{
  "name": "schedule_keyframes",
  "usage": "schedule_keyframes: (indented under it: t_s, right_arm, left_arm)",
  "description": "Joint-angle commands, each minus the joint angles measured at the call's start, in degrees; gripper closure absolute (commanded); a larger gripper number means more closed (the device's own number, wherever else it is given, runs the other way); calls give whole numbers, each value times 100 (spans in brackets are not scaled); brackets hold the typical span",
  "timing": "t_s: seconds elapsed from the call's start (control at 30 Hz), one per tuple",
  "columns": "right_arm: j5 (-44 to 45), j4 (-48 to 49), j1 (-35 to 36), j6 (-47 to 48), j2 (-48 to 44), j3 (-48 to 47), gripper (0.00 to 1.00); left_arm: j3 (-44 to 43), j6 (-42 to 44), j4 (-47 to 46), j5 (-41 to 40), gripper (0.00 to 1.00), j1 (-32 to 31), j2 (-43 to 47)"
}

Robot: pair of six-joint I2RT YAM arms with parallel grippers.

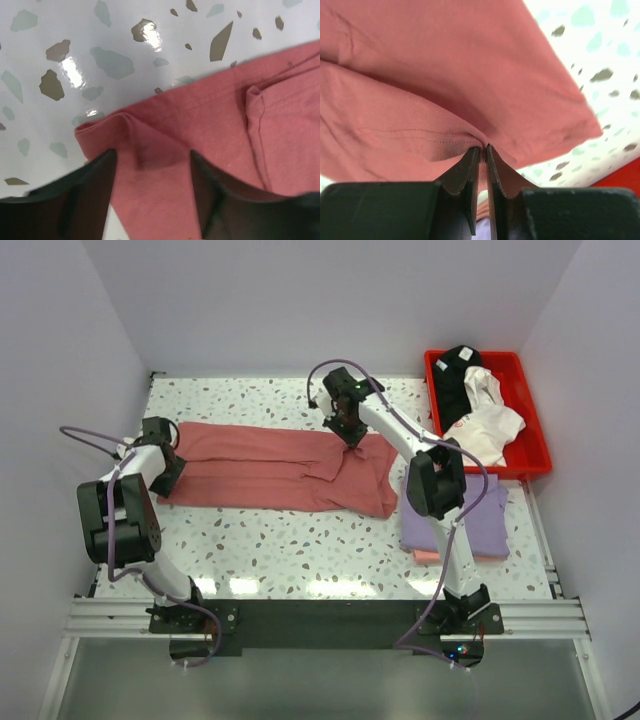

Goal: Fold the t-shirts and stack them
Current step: Fold the tshirt

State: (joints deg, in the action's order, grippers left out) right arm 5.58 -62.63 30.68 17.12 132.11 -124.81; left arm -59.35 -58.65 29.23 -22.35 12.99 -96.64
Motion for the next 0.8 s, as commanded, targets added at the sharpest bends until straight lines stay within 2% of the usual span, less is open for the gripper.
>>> schedule_keyframes:
  t_s: [0.0,0.07,0.1,0.13,0.2,0.27,0.33,0.37,0.43,0.47,0.5,0.53,0.57,0.67,0.77]
  right_arm:
    - [223,706,-9,949,86,-342,83]
    - [477,936,-18,1030,183,-307,69]
    - [522,1024,-9,1030,227,-324,64]
    - [592,1025,-9,969,279,-350,60]
    - [838,1121,-9,593,236,-377,46]
    - [1040,1401,-18,284,-44,-203,39]
    - [1015,1605,-9,-269,-316,-96,21]
    - [989,1709,-9,-506,-675,165,1]
    - [594,1946,-18,-1244,-1185,692,1]
    - [367,2357,-18,-1560,-1736,1452,1]
    - [-349,2578,-9,-2120,-1985,1869,1]
    - [-687,2833,-18,-2421,-2205,2308,1]
    - [-969,3410,-9,-2712,-2442,3148,1]
    - [-1823,4413,-18,-3653,-2954,4382,1]
    - [-2263,4699,-9,-3883,-2850,4624,1]
  left_arm:
    - [-226,-15,-76,-348,30,1,136]
    - [-261,3,-32,-419,7,1,259]
    - [-270,12,29,-489,0,1,399]
    - [-313,12,65,-507,0,1,479]
    - [-349,38,117,-507,0,1,706]
    - [-366,82,118,-472,0,10,865]
    - [-358,240,30,-245,0,1,1068]
    - [-340,293,-14,17,0,-25,1181]
    - [-253,556,-277,335,0,-69,1253]
    - [-209,574,-347,545,0,-165,1288]
    - [-86,653,-548,669,0,-235,1297]
    - [-7,723,-707,810,0,-297,1288]
    - [81,759,-856,1089,0,-437,1227]
    - [327,1066,-1402,1626,0,-648,999]
    - [398,1277,-1543,1751,0,-745,727]
